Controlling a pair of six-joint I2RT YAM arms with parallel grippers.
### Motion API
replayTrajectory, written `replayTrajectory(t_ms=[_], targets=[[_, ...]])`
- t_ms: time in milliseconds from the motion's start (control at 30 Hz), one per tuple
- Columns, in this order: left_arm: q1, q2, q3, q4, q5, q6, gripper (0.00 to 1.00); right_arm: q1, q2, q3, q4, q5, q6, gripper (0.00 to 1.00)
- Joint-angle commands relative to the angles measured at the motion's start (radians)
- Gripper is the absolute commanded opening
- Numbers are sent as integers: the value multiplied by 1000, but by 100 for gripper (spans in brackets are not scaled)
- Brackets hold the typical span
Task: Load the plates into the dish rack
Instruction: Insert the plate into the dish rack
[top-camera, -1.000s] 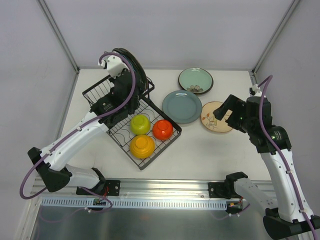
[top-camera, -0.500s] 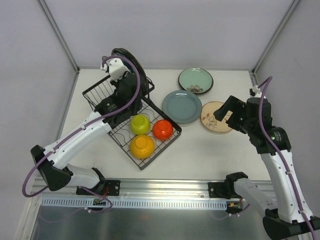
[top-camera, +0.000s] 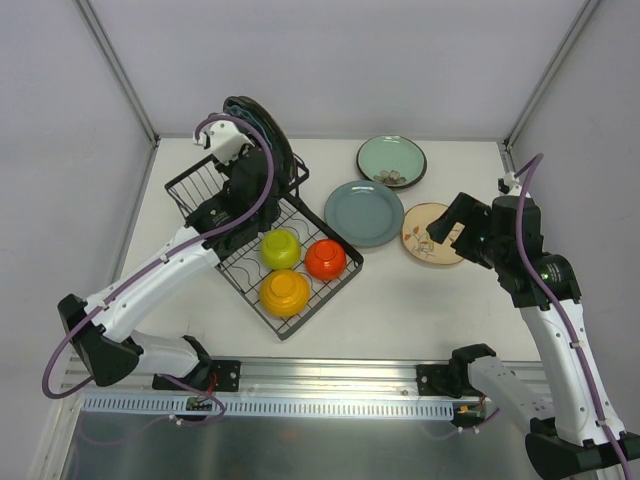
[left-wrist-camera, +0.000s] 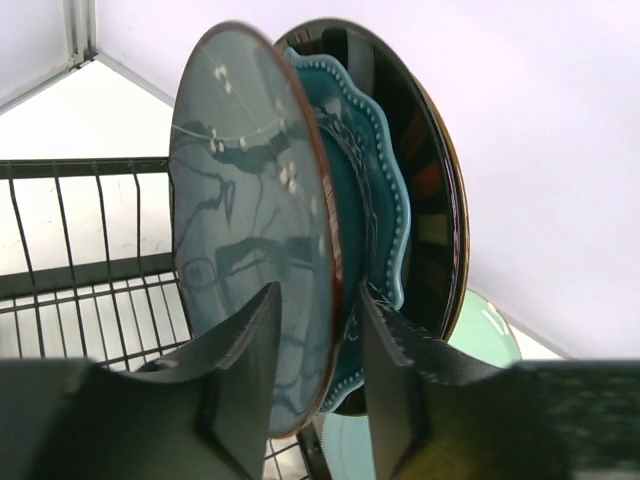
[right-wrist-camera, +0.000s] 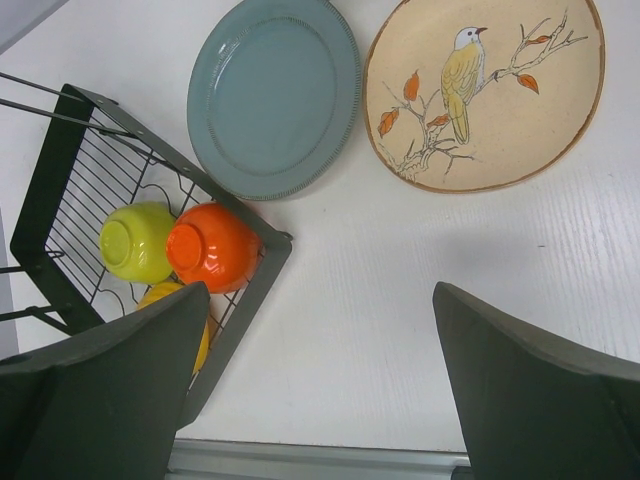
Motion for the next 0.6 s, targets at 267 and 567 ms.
replayTrajectory(t_ms=[267,567], targets=[[3,-78,3,58,49,7,53,-9,-6,-6,27,-13,-4,100],[3,-158,-29,60,101,100,72,-24,3,-50,61,-13,17,100]])
